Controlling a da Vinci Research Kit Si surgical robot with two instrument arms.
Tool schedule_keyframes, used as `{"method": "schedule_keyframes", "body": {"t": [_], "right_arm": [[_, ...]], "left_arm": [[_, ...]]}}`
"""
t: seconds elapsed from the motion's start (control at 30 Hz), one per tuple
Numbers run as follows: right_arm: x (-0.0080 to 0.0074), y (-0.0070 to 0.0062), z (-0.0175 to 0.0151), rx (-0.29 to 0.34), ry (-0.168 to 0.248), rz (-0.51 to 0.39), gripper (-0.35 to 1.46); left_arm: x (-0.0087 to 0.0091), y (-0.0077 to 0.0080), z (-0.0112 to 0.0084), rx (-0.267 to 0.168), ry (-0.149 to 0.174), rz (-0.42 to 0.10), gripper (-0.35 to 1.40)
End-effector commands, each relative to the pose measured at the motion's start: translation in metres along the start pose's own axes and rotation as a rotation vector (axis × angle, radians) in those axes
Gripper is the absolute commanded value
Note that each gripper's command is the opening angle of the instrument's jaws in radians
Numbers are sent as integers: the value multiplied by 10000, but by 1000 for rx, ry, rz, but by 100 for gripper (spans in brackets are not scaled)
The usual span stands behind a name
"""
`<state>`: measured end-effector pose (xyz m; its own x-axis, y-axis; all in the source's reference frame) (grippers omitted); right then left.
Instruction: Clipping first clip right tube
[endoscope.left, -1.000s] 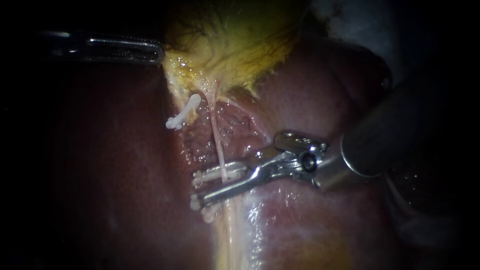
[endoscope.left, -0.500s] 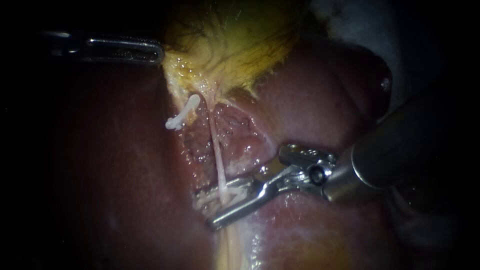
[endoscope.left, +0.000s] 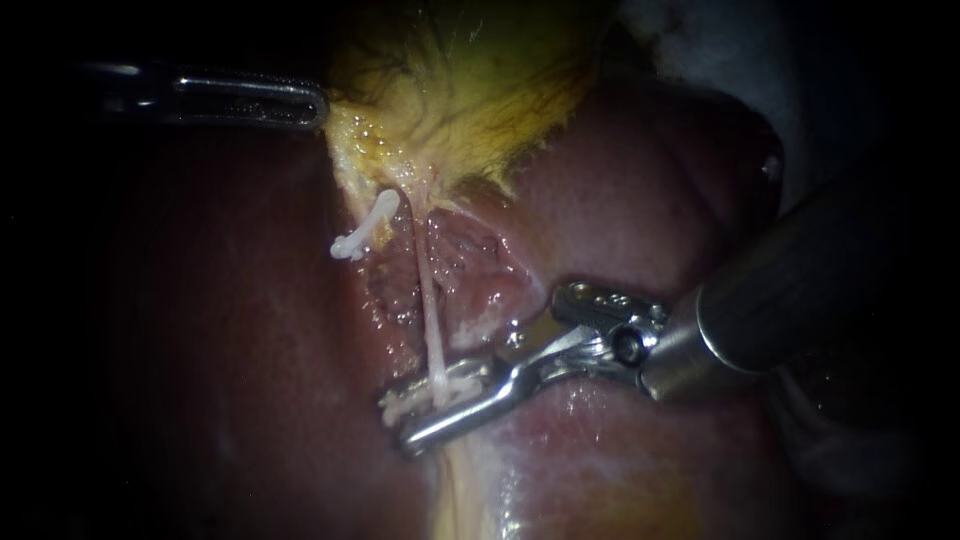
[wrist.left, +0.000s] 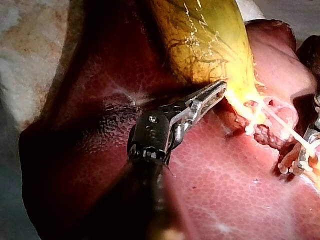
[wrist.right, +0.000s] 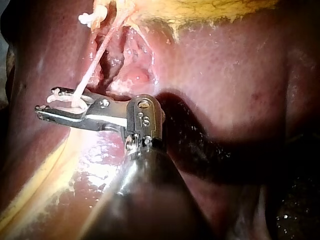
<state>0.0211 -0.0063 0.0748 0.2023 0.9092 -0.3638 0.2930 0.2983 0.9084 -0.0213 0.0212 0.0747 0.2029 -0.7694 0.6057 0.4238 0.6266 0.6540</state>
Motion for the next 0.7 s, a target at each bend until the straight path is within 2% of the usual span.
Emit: {"method": "schedule_keyframes", "body": {"t": [0.03,0.1,0.2,0.37,0.7], "right_arm": [[0,0,1,-5,6,0,4],[0,0,1,-17,20,2,-5],[0,0,0,-27,31,3,-35],[2,5,-1,-29,33,-3,-35],[1,5,-1,-27,30,-4,-35]], "left_arm": [[0,0,0,0,0,0,-35],[0,0,0,0,0,0,-35],[0,0,0,0,0,0,-35],[0,0,0,0,0,0,-35],[0,0,0,-1,0,0,-35]]}}
